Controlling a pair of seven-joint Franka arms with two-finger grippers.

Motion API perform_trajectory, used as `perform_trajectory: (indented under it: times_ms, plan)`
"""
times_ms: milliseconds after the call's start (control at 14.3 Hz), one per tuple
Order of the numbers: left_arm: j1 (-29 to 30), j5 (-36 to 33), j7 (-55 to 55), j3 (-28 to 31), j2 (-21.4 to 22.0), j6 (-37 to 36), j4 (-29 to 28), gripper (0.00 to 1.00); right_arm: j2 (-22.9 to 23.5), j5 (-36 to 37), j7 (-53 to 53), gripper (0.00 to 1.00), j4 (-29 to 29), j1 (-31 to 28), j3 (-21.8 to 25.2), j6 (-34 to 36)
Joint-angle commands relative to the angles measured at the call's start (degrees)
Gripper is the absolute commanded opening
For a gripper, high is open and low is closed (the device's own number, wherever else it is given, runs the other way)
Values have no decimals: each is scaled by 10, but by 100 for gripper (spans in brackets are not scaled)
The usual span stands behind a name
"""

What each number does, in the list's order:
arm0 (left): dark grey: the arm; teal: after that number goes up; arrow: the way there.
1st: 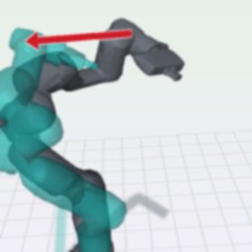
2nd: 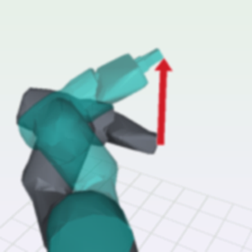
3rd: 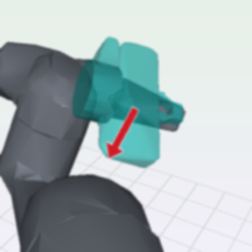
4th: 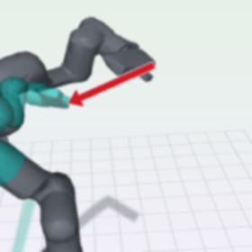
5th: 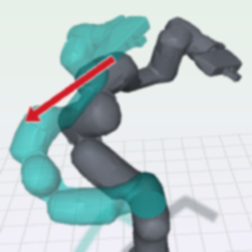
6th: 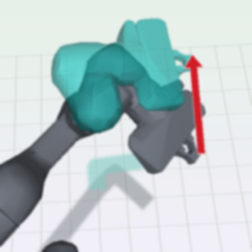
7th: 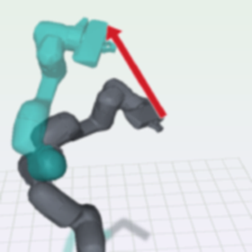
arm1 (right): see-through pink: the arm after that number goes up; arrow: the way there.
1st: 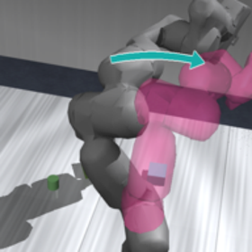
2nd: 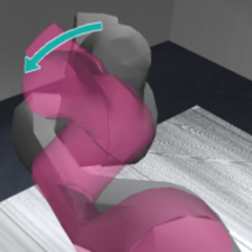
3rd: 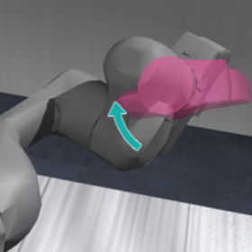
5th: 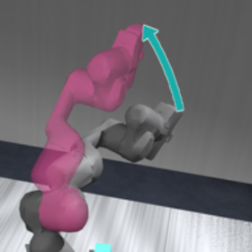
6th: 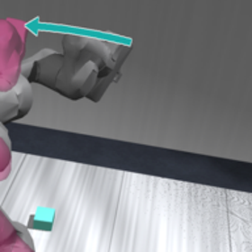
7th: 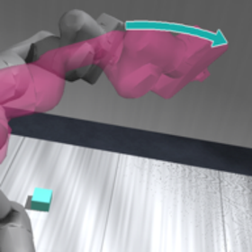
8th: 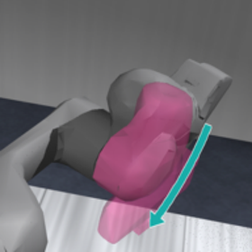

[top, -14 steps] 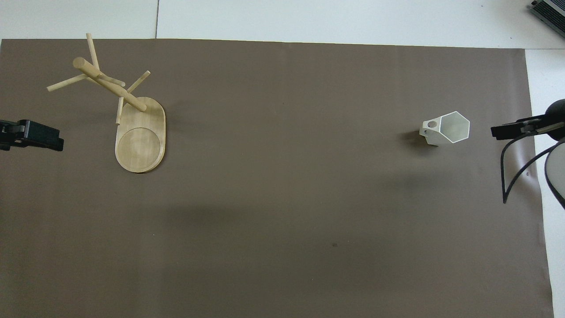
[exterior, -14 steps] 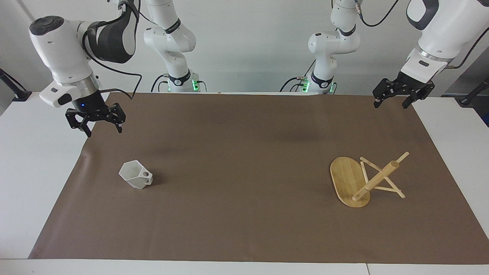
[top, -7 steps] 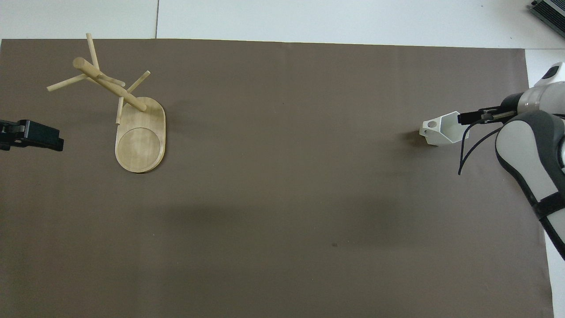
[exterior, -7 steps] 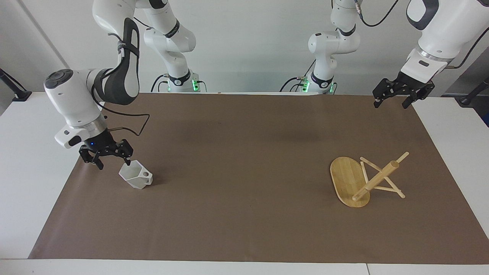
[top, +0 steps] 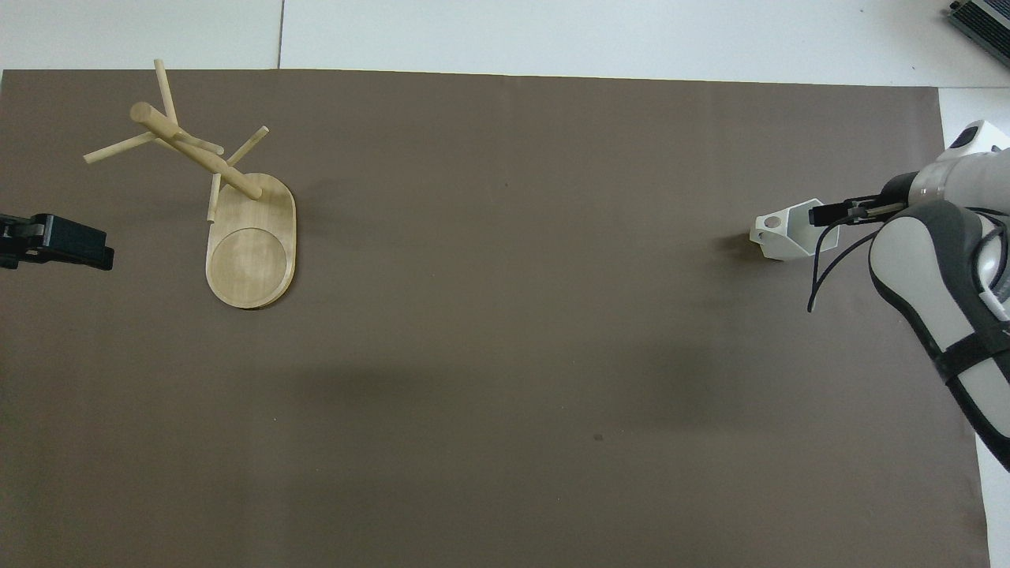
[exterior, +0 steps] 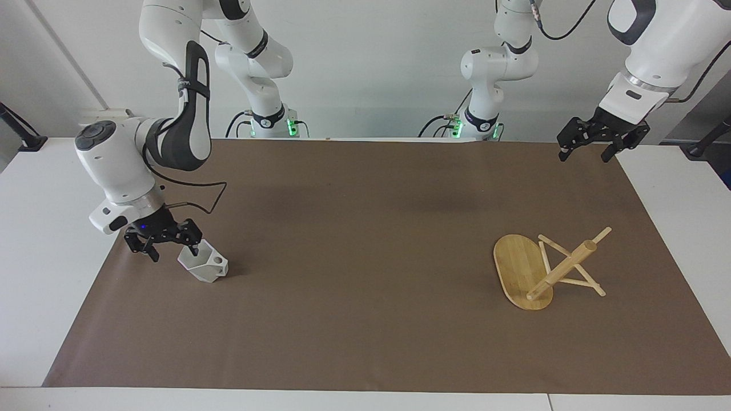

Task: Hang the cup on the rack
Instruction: 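Reach the right gripper to the white hexagonal cup and grasp it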

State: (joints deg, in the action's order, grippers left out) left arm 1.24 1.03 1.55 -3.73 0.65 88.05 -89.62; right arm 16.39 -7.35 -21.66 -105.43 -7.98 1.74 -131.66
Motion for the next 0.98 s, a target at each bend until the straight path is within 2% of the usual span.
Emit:
perform_trajectory:
  times_ms: [0,910]
  plan:
    - [5,-9,0,-3,14,8,-17,100,7,-10,-2,100,-15,-5,-2,-26]
    - [6,-9,-2,-2,21,15,-31,100,1,-10,69,100,-29,-6,0,-11]
